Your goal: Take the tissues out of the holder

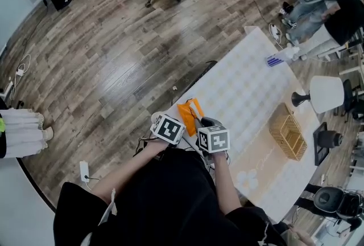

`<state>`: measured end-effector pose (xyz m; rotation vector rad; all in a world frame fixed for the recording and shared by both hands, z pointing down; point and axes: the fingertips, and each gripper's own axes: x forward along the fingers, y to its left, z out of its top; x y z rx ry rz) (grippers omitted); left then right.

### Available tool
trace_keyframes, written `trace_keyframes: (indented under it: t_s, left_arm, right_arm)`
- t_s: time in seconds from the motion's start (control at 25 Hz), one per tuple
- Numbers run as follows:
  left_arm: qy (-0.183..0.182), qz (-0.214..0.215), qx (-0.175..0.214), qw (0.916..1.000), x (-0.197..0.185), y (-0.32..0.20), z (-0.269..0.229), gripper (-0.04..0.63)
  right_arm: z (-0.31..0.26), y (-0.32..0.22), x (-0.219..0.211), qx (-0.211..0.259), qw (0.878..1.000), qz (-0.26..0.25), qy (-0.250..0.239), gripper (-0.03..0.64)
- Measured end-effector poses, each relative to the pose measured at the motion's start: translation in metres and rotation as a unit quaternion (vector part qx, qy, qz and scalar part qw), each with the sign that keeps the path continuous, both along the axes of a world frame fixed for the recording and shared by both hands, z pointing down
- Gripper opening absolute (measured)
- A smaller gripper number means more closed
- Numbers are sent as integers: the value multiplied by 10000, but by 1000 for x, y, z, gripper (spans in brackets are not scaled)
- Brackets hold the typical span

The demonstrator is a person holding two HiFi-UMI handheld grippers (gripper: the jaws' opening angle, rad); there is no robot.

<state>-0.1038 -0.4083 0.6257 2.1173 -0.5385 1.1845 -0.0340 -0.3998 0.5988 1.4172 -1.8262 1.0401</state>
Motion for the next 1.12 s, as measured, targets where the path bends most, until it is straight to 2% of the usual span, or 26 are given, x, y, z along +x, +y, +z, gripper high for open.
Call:
trace_keyframes:
  t_s: [0.16, 0.4, 0.56, 1.12]
  left_arm:
    - [-29, 78, -64, 9999, 2, 5, 2, 2]
    - [-40, 179, -60, 9998, 11, 9, 1, 2]
    - [12, 310, -221, 9993, 21, 23, 5, 2]
    - [-27, 903, -116, 9958, 50, 44, -1, 2]
  right_arm:
    - [-14, 3, 1, 216, 9997, 83, -90, 87]
    - [-25, 14, 7, 356, 9991, 176, -132, 98]
    - [-27, 22, 8, 431, 9985, 301, -180, 101]
    - [-33, 59, 24, 423, 9957, 774, -278, 96]
